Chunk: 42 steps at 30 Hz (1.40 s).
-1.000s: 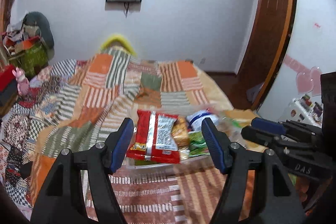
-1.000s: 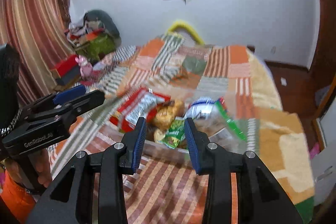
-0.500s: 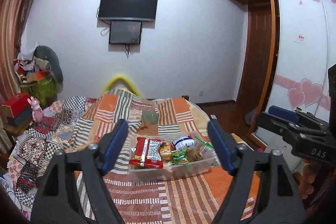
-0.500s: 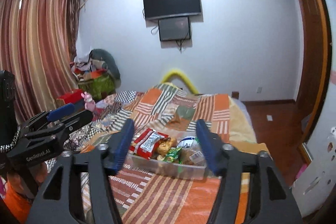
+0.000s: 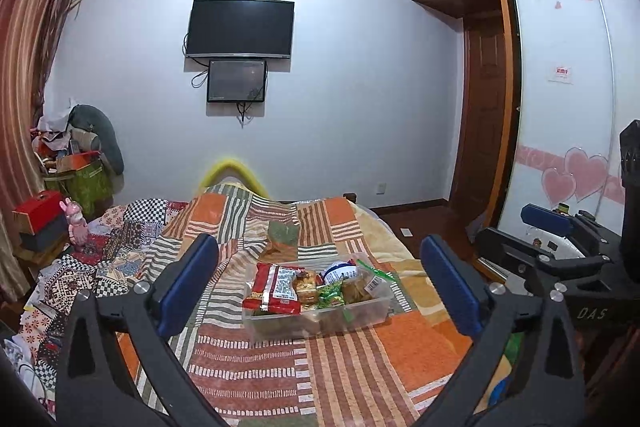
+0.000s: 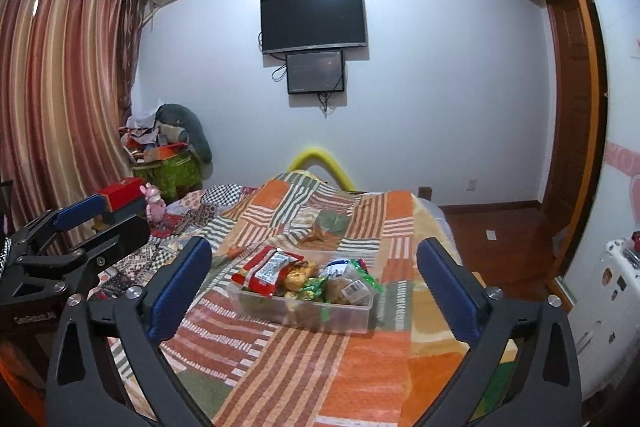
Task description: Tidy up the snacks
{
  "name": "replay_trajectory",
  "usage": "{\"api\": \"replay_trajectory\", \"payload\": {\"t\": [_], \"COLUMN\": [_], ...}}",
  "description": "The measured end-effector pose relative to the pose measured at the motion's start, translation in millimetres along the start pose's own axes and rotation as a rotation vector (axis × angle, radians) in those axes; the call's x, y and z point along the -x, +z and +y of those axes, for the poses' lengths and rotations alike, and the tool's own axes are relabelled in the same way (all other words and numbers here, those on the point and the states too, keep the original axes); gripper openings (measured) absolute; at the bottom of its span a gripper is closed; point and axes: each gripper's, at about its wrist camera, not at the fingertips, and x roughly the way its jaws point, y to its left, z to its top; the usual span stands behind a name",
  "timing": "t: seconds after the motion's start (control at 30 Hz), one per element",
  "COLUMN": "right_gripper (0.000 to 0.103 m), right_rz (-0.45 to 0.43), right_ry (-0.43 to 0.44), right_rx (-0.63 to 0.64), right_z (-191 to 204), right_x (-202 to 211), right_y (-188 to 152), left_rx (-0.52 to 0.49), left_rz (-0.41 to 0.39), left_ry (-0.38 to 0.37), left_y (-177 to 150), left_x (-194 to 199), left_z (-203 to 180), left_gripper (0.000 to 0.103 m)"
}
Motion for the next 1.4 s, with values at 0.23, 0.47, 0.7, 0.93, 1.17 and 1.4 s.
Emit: {"api": "replay_trajectory", "payload": {"t": [0.23,0.47,0.7,0.93,1.17,1.4], "right_gripper": [0.103,0.103,0.103,0.103,0.103,0.103], "right_rz": [-0.013,-0.017,-0.024,-0.032,-0.037,-0.038], "right_ry": [-0.026,-0.03,-0.031,-0.033,-0.036,-0.036], "right_rx": [0.006,0.005,0.01,0.005,0.006,0.004], "right_z": [-1,-2,-2,-4,-4,-4], "right_x": [6,8,9,11,12,12], "right_y": [-3,-5,-5,-6,-6,-6], "left_rx": [0.005,0.008,0.014,0.013,0.01,0.011], "left_rz": [0.004,0.008,0.009,0.007,0.006,0.007], "left_ry": [-0.002,0.004,0.009,0.004,-0.008,-0.022], "left_y": [-3,-3,-5,-4,-3,-3], "left_x": [2,1,-1,-1,-3,-4], "left_z": [-1,2,5,6,5,4], "left_gripper": [0.103,0.103,0.103,0.103,0.103,0.103]}}
